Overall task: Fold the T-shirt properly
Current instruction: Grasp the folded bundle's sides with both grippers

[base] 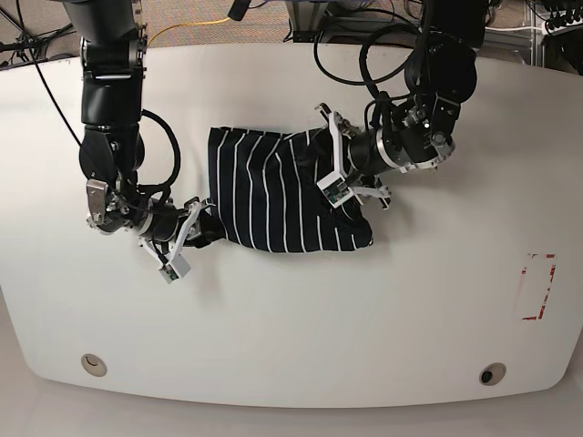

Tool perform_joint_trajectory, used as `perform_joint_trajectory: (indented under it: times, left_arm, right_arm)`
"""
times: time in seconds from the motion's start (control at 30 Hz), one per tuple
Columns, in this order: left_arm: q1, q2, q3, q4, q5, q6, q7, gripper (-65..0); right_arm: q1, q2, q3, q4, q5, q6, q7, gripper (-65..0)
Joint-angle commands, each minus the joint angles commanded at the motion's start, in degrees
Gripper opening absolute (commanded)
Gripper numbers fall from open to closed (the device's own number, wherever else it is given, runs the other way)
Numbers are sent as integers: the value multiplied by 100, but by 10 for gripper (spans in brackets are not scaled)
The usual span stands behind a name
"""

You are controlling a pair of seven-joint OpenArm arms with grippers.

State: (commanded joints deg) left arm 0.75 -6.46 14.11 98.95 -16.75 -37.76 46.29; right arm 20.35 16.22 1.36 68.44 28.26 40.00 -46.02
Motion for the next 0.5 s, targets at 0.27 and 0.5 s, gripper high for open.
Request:
perform_joint_trajectory:
  times: [0.27,0.5]
  left_arm:
    - [-589,-290,-9,-818,-9,-9,-79,-344]
    - [-1538,-404,18,-1855,26,-9,-237,-344]
  right_arm:
    - [-308,-211,26,-422,-1301,0,413,-477]
    - [-1116,-211,18,510,-1459,0,378,-477]
